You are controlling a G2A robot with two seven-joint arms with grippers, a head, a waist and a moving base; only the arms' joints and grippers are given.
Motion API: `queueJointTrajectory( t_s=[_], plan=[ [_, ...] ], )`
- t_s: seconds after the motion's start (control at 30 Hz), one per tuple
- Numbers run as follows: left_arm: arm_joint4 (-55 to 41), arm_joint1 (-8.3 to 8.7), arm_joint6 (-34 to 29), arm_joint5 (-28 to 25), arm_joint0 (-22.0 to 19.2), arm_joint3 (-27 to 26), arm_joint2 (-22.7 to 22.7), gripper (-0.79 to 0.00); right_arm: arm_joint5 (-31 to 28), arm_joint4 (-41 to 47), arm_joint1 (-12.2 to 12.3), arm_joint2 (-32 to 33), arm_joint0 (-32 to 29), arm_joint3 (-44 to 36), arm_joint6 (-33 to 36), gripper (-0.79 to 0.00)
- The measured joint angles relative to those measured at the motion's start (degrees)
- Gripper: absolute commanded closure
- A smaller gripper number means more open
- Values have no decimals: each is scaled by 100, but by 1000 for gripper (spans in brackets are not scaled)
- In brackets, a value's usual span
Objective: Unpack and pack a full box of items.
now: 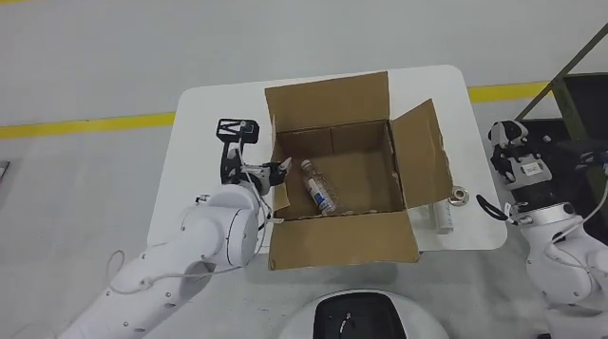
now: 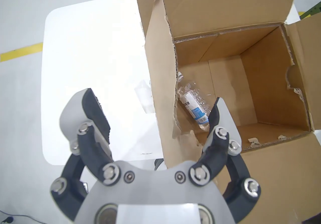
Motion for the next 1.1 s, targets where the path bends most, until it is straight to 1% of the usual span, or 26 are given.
queueJointTrajectory(
  t_s=[0.17, 0.27, 0.5, 0.77, 1.1],
  plan=[
    [152, -127, -212, 181, -73, 227, 12, -785, 0, 0, 0, 0, 0, 0, 0, 0],
    [181, -153, -244, 177, -36, 372, -72, -785, 0, 0, 0, 0, 0, 0, 0, 0],
    [380, -158, -300, 117, 164, 683, -240, -785, 0, 0, 0, 0, 0, 0, 0, 0],
    [438, -148, -323, 93, 419, 799, -551, -785, 0, 0, 0, 0, 0, 0, 0, 0],
    [726, -184, -405, 12, 624, 971, -783, -785, 0, 0, 0, 0, 0, 0, 0, 0]
  ],
)
